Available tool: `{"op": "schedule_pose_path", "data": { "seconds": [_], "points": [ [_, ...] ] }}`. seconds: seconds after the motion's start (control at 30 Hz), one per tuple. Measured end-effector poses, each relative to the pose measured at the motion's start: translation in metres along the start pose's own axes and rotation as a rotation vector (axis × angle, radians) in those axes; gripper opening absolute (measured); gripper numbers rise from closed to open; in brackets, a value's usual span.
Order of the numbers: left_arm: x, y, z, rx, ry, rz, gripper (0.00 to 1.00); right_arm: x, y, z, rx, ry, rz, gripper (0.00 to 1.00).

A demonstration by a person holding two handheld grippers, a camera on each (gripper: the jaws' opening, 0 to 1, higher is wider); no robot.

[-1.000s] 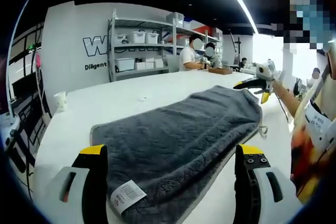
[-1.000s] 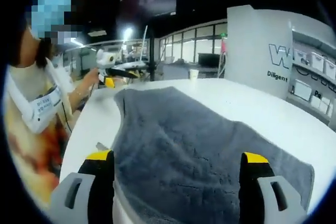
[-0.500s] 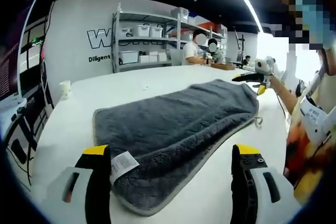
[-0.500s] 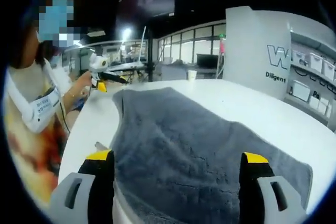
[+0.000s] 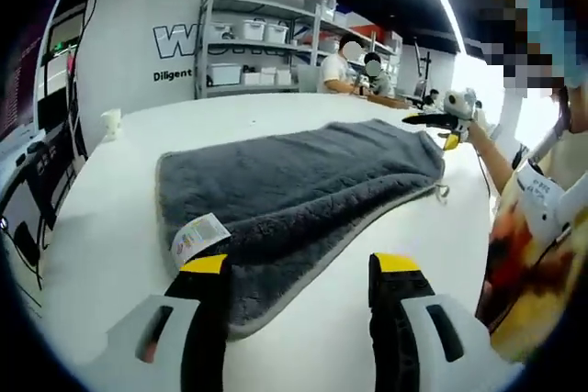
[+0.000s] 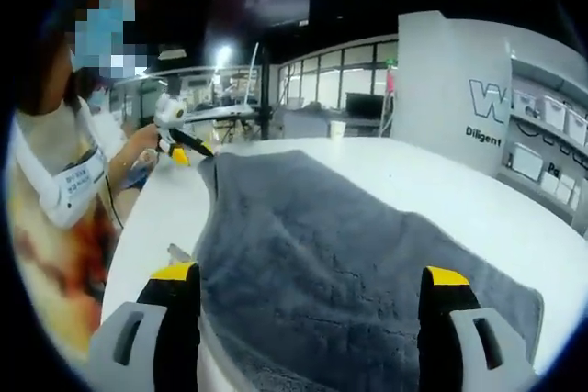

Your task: Open the folded towel by lifting each exposed corner and separating the folded layers until the towel lies flat within the target outline without major curled edges

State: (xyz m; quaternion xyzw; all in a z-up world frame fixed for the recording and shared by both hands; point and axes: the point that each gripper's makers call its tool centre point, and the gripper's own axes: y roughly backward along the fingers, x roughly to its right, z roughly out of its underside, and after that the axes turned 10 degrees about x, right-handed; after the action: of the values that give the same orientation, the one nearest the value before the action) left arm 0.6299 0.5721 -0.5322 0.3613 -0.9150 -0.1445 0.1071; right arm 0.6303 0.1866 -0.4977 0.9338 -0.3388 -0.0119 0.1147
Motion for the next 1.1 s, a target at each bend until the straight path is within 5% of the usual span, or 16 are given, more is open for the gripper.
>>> {"op": "schedule_pose_path", "data": {
  "seconds": [0.23,1.1],
  "points": [
    [-0.006,0.0,0.021,-0.1,-0.029,-0.018,0.41,-0.002,0.0,0.003,-0.016,0.01,-0.003,0.99],
    [-0.018,0.0,0.024,-0.139,-0.124,-0.055,0.06,-0.002,0.003,0.007,-0.039,0.009,-0.008,0.99]
  ]
}}
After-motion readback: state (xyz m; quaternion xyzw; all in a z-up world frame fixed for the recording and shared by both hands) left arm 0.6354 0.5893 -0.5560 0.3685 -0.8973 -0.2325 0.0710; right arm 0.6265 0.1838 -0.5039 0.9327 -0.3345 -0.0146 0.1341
